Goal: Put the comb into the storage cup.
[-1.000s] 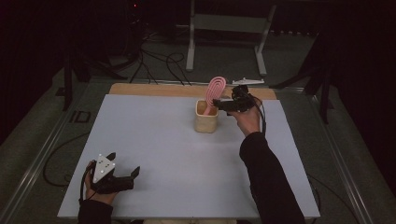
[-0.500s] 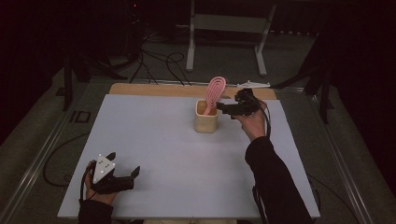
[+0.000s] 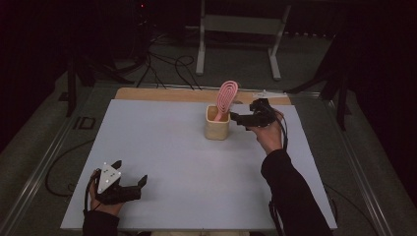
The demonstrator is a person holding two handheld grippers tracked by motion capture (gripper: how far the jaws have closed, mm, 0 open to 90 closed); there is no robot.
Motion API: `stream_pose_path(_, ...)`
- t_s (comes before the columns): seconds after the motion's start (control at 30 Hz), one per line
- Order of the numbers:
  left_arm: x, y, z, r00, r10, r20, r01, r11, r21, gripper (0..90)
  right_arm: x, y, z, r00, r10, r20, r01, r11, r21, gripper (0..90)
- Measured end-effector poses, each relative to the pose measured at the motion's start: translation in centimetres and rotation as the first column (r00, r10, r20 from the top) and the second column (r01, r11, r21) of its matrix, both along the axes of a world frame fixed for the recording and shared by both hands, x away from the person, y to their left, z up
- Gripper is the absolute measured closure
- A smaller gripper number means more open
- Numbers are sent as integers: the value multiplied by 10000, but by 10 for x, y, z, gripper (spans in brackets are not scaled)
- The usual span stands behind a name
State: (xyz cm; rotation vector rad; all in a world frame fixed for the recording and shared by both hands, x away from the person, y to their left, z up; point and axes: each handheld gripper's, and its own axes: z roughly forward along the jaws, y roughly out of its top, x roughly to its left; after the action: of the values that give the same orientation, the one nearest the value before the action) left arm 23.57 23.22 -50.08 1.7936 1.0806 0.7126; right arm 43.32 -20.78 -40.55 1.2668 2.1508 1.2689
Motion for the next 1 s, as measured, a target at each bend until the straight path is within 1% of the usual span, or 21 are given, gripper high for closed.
stream_pose_path(0.2, 0, 0, 0, 10000, 5, 29, -5, 10000, -12, 3, -6, -3, -4, 10000, -94, -34, 94, 10000, 30, 82)
stream_pose_path(0.23, 0, 0, 0, 10000, 4, 28, -4, 10000, -8, 3, -7, -4, -5, 10000, -86, 26, 87, 9999, -103, 82)
stream_pose_path(0.27, 0, 0, 0, 10000, 4, 28, -4, 10000, -8, 3, -7, -4, -5, 10000, -86, 26, 87, 9999, -103, 82)
stream_pose_path(0.3, 0, -1, 0, 10000, 7, 26, -7, 10000, -18, 3, -11, -3, -6, 9999, -80, 141, 83, 9997, -214, 83)
stream_pose_path(0.33, 0, -1, 0, 10000, 7, 26, -7, 10000, -18, 3, -11, -3, -6, 9999, -80, 141, 83, 9997, -214, 83)
stream_pose_path(0.37, 0, -1, 0, 10000, -6, 20, 6, 10000, -29, 3, -14, -3, -6, 9997, -63, 236, 68, 9998, -212, 82)
stream_pose_path(0.4, 0, -1, 0, 10000, -6, 20, 6, 10000, -29, 3, -14, -3, -6, 9997, -63, 236, 68, 9998, -212, 82)
stream_pose_path(0.43, -1, -1, 0, 10000, -14, 29, 14, 10000, -22, 3, -18, -2, -6, 9993, -46, 373, 52, 9999, -160, 82)
stream_pose_path(0.47, -1, -1, 0, 10000, -14, 29, 14, 10000, -22, 3, -18, -2, -6, 9993, -46, 373, 52, 9999, -160, 82)
stream_pose_path(0.5, -1, -1, 0, 10000, -19, 43, 19, 10000, -17, 3, -22, -2, -7, 9988, -52, 489, 62, 9998, -208, 82)
stream_pose_path(0.53, -1, -1, 0, 10000, -15, 46, 15, 10000, -17, 3, -22, -2, -7, 9988, -52, 489, 62, 9998, -208, 82)
stream_pose_path(0.57, -1, -1, 0, 10000, -4, 51, 5, 10000, -24, 3, -26, -2, -8, 9980, -65, 630, 81, 9997, -252, 82)
stream_pose_path(0.6, -1, -1, 0, 10000, -4, 51, 5, 10000, -24, 3, -26, -2, -8, 9980, -65, 630, 81, 9997, -252, 82)
stream_pose_path(0.63, -1, -1, 0, 10000, -2, 55, 2, 10000, -25, 3, -29, -3, -10, 9976, -40, 690, 58, 9996, -260, 82)
stream_pose_path(0.73, -1, -1, 0, 10000, -8, 57, 9, 10000, -31, 3, -33, -3, -12, 9973, 23, 733, -2, 9996, -286, 82)
stream_pose_path(0.77, -1, -1, 0, 10000, -17, 57, 17, 10000, -19, 3, -36, -4, -15, 9977, 109, 665, -94, 9997, -226, 82)
stream_pose_path(0.8, -1, -1, 0, 10000, -17, 57, 17, 10000, -19, 3, -36, -4, -15, 9977, 109, 665, -94, 9997, -226, 82)
stream_pose_path(0.9, -1, -1, 0, 10000, -9, 59, 9, 10000, -26, 3, -43, -8, -17, 9972, 148, 737, -138, 9998, -148, 82)
stream_pose_path(0.93, -1, -1, 0, 10000, -9, 59, 9, 10000, -26, 3, -43, -8, -17, 9972, 148, 737, -138, 9998, -148, 82)
stream_pose_path(0.97, -1, -1, 0, 10000, -7, 54, 7, 10000, -29, 3, -47, -9, -18, 9970, 192, 751, -184, 9998, -115, 82)
stream_pose_path(1.0, -1, -1, 0, 10000, -7, 54, 7, 10000, -29, 3, -47, -9, -18, 9970, 192, 751, -184, 9998, -115, 82)
